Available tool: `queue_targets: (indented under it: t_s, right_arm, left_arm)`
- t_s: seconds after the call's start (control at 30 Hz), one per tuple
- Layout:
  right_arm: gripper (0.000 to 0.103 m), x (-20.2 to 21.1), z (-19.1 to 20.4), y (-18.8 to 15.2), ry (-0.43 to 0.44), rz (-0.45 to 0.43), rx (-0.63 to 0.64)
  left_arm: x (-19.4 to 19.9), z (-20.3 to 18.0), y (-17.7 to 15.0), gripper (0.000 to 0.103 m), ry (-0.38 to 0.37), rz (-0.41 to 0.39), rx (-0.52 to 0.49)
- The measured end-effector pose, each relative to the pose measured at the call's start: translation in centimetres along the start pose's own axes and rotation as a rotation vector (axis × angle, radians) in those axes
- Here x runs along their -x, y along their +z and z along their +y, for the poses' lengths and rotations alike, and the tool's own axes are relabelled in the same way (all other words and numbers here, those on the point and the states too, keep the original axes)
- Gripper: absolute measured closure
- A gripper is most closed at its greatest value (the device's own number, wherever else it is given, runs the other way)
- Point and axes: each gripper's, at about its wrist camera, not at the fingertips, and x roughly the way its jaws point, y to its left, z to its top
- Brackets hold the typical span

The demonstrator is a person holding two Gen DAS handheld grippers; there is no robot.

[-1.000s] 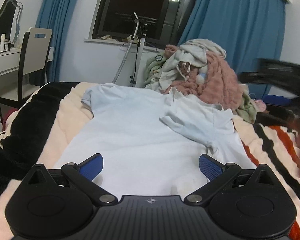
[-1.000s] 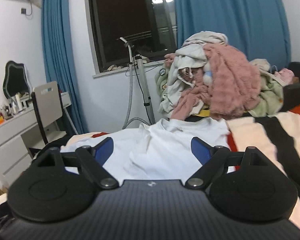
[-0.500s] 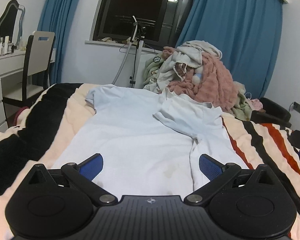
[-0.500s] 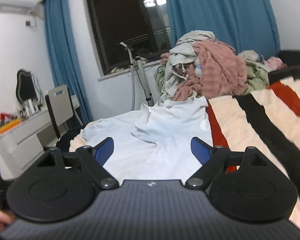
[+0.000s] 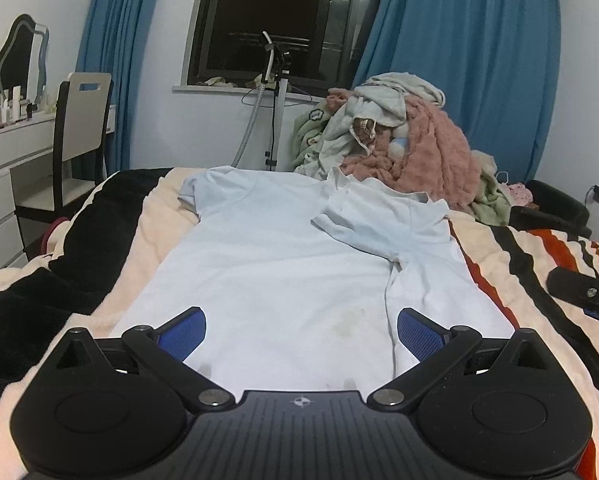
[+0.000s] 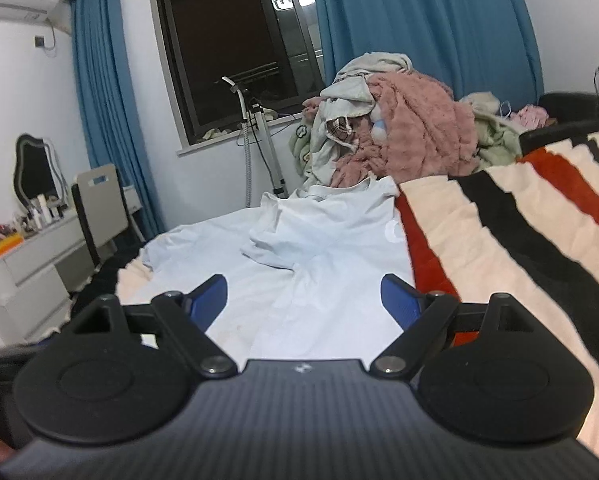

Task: Fold clothes

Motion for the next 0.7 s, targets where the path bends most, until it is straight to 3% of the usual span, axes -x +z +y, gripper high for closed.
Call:
queue_targets:
  t_s: [0.37,0.57,0.7]
  right_arm:
    - [0.018,-0.4,0.2,-0.6,-0.02,0.004,0.011]
    - [0.018,-0.5,-0.4,-0.5,-0.027,0.002,-0.025]
    - [0.018,-0.7,-0.9,-0.6,-0.037,0.011,-0.053]
  left_arm:
    - [-1.2,-0.1,-0.1,0.0,0.024,0.049,0.007]
    - [-3.5,1.4,0.3,0.0,0.047,0.118,0.094]
    - [-6.9,3.2,1.3,0.0,0.107,0.173,0.178]
